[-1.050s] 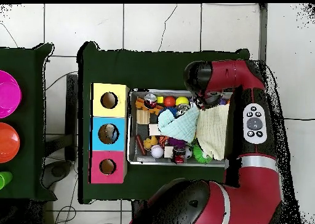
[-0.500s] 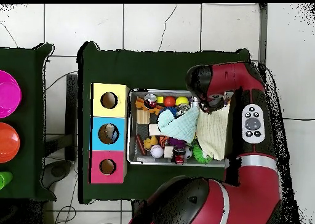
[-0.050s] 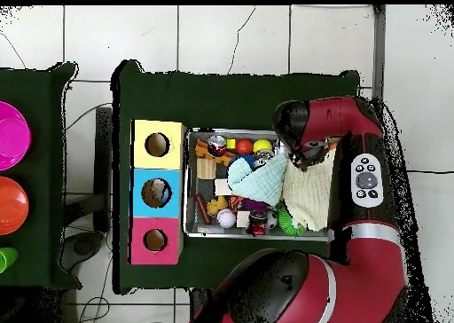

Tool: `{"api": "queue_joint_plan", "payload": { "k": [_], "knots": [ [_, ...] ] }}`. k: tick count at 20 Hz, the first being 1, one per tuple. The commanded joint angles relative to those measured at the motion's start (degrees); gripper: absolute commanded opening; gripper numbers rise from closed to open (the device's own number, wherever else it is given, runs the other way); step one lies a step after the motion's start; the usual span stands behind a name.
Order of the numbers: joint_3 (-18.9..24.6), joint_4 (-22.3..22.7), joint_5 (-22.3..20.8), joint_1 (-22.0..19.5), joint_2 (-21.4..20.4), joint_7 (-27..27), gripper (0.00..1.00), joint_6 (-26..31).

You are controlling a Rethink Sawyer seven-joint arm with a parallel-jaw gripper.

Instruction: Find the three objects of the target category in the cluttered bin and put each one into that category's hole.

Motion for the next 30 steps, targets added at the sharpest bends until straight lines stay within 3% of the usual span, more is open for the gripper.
{"api": "queue_joint_plan", "payload": {
  "k": [1,6,7,13,17,21,25,29,30],
  "knots": [
    [2.61,0.34,-2.30,-2.12,4.50,-19.48,1.00,-0.81],
    [4.27,1.12,-0.84,-3.42,4.68,-20.86,1.00,-1.80],
    [4.72,1.30,-0.75,-3.72,4.66,-20.92,0.00,-1.86],
    [5.87,1.34,-0.06,-4.63,4.87,-21.59,0.00,-1.81],
    [5.91,3.79,0.42,-5.83,3.07,-21.64,0.00,-3.05],
    [7.45,1.81,0.30,-4.01,4.99,-19.48,0.00,-3.32],
    [7.02,9.12,2.16,-5.47,-2.85,-20.50,0.00,-4.08],
    [7.13,18.21,5.49,-8.68,-14.14,-22.76,0.00,-4.34],
    [8.46,19.02,6.55,-8.90,-13.86,-20.74,0.00,-5.93]
  ]
}}
